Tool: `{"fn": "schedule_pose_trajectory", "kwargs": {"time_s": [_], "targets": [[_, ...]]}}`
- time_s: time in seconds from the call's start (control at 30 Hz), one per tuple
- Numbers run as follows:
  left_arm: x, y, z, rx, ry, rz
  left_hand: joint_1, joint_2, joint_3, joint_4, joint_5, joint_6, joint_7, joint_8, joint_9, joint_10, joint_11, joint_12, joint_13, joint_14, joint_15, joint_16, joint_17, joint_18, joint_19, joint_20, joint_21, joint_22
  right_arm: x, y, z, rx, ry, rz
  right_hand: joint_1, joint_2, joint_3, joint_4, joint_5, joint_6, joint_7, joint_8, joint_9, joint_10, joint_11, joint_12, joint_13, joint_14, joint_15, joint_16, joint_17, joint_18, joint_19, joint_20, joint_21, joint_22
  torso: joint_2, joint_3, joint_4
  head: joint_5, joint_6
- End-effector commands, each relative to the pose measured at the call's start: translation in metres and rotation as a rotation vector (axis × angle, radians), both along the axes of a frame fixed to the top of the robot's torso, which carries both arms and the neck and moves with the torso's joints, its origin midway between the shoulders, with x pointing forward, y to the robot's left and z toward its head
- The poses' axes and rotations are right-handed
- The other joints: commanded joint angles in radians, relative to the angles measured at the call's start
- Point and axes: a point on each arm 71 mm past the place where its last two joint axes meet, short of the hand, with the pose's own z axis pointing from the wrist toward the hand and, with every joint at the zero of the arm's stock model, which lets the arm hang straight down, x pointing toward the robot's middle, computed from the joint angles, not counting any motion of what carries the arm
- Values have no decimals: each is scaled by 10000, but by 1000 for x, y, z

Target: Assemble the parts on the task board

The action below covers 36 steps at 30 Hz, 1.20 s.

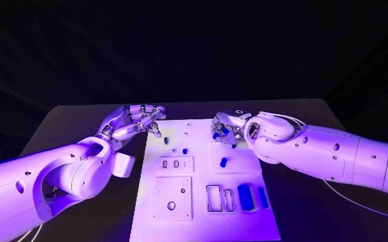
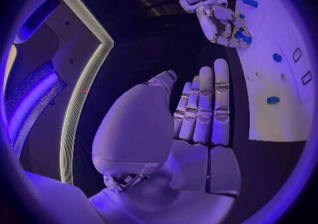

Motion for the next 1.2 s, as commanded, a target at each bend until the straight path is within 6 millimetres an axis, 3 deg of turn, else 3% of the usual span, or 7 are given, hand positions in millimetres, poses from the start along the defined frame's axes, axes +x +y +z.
{"fn": "schedule_pose_trajectory", "kwargs": {"time_s": [0.03,0.27,0.53,0.7,0.87,1.0,1.2], "targets": [[0,-1,1,-120,6,-148,103,3,77,-9,-1,44,43,-27,11,14,43,-40,-16,-68,12,57,13,120,-82,16,88,21,-2,1,7,356,-794,-256,164,90,35,-36,38,40,-6,26,39,220,-170,5,150,367,-88,18,-25,-198,-22,-50,7,-8,14,-7,28,5,32],[2,1,0,-113,20,-76,167,-53,209,-19,4,1,83,-56,5,-25,71,-73,-28,-95,28,63,17,120,-176,28,216,109,-2,12,17,1090,-1600,-267,63,119,129,-48,217,53,-34,127,255,304,-206,19,229,366,-120,66,-11,-218,11,-79,87,132,21,8,40,40,106],[2,1,1,-159,-1,-86,177,-60,231,-22,4,-4,86,-59,5,-26,74,-75,-29,-100,30,63,17,120,-192,30,236,122,3,31,24,1590,-2126,-232,-41,92,157,-42,5,-32,-14,135,378,255,-181,-29,257,357,-97,71,-46,-211,-18,-66,65,113,67,-38,74,-12,137],[2,0,1,-171,1,-103,190,-78,269,-23,3,-17,93,-67,4,-28,79,-79,-30,-105,34,66,18,121,-219,34,273,148,9,45,24,1739,-2270,-201,-23,91,182,-67,-35,-52,-12,134,404,244,-181,-39,264,357,-98,79,-43,-209,-23,-65,61,112,100,-16,68,-24,140],[1,-2,1,-195,-2,-153,190,-78,269,-23,3,-17,93,-67,4,-28,79,-79,-30,-105,34,66,18,121,-219,34,273,148,15,53,22,1756,-2257,-213,-14,83,195,-84,-46,-69,-5,130,417,231,-176,-49,266,354,-96,75,-53,-203,-38,-64,43,87,107,-47,79,-91,183],[1,-4,3,-300,-14,-214,188,-89,284,-20,1,-26,104,-73,2,-35,85,-83,-32,-106,37,69,19,121,-233,37,293,162,19,58,20,1761,-2224,-230,-12,69,205,-100,-62,-94,7,121,430,216,-167,-61,268,353,-91,80,-51,-205,-37,-62,47,97,127,-44,111,-114,173],[2,-5,5,-369,-29,-214,192,-89,309,-18,3,-32,109,-76,2,-41,90,-87,-33,-107,41,72,20,121,-248,40,315,176,23,63,18,1754,-2156,-247,-1,57,218,-120,-71,-117,15,112,441,210,-163,-66,273,352,-87,83,-50,-206,-38,-59,49,104,151,-86,146,-112,208]]}}
